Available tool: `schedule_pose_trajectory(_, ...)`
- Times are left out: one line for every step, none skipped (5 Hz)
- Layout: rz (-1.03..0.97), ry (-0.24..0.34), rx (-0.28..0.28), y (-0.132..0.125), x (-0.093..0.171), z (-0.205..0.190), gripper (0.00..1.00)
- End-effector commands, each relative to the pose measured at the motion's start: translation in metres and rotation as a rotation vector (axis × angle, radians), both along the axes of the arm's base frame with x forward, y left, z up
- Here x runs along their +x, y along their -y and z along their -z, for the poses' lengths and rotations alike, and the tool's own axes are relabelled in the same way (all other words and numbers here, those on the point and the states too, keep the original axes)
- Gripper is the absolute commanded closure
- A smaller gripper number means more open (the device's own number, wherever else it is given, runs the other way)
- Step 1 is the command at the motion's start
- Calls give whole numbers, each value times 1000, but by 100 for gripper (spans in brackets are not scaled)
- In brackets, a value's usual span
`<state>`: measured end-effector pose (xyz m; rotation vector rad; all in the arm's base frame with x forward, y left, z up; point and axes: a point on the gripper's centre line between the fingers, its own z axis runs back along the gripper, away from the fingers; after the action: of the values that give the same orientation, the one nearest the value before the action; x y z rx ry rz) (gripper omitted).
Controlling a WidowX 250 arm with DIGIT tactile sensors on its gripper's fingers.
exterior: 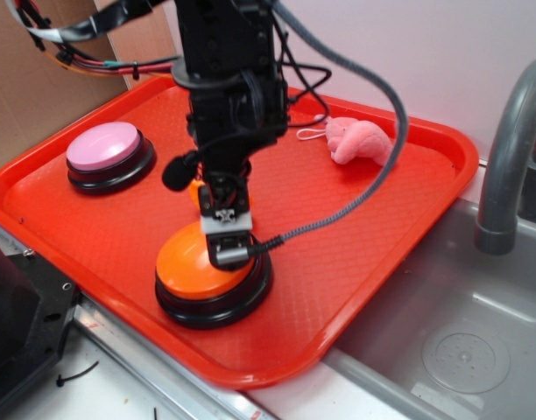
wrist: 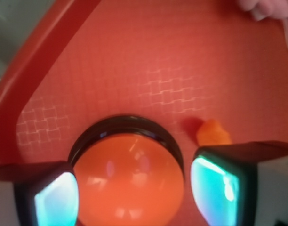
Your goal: Push the orange button.
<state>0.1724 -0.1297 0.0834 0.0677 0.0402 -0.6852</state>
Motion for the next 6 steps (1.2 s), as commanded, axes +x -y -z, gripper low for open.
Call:
schedule_pose_trajectory(-23, 54, -21, 4, -7, -32, 0)
schedule_pose_trajectory(2, 83, -48, 4, -7, -37, 0)
schedule_pose_trajectory(2, 82, -54, 4, -9, -41, 0)
schedule_pose_trajectory(-22, 73, -64, 3, -9, -46, 0)
schedule_pose_trajectory(-32, 71, -64, 1, -10, -50, 0)
schedule_pose_trajectory(-42, 66, -67, -1, -11, -53, 0)
